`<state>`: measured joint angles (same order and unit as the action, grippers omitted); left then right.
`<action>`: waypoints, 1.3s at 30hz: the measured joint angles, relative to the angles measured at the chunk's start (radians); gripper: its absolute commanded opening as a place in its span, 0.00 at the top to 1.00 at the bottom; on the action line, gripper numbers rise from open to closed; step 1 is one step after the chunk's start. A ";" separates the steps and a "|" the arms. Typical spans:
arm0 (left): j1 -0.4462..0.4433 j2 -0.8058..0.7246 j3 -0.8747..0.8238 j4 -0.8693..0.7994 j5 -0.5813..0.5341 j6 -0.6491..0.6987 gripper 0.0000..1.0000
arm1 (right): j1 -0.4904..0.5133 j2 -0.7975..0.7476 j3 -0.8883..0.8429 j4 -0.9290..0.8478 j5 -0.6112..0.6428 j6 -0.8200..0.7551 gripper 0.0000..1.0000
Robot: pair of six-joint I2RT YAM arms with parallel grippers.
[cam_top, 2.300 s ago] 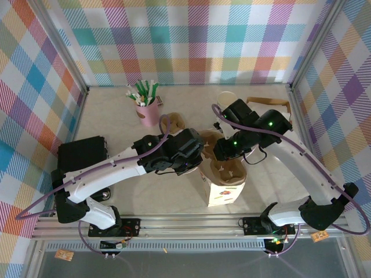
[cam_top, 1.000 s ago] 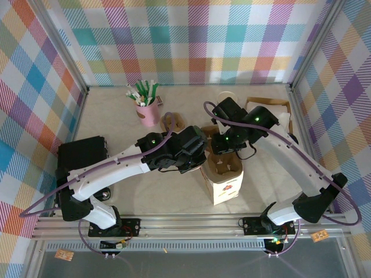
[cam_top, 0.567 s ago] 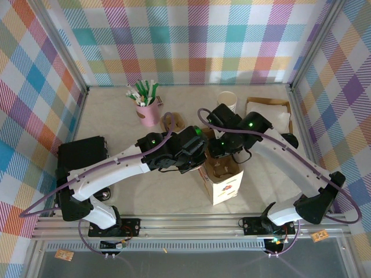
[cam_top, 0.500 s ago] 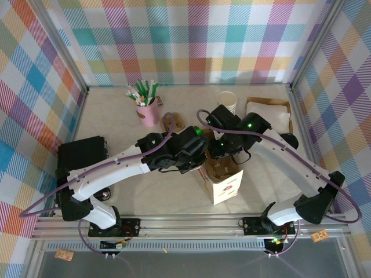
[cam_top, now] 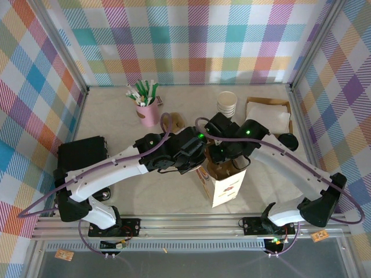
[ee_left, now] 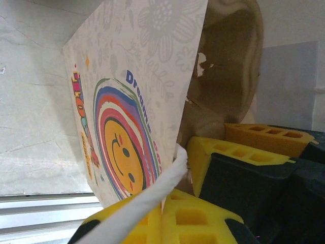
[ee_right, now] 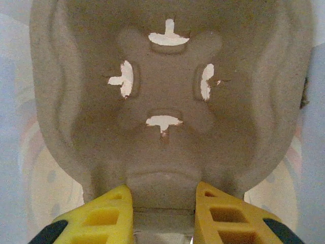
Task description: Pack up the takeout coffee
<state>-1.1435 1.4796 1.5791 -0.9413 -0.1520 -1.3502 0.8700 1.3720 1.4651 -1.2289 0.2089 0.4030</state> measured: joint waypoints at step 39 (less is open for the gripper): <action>-0.041 -0.041 -0.055 0.000 -0.041 -0.027 1.00 | 0.035 0.023 -0.274 0.198 0.014 0.034 1.00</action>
<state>-1.1843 1.4384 1.5242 -0.9413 -0.1928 -1.3769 0.9051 1.3952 1.1915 -1.0309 0.2234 0.4370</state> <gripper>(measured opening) 0.048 0.254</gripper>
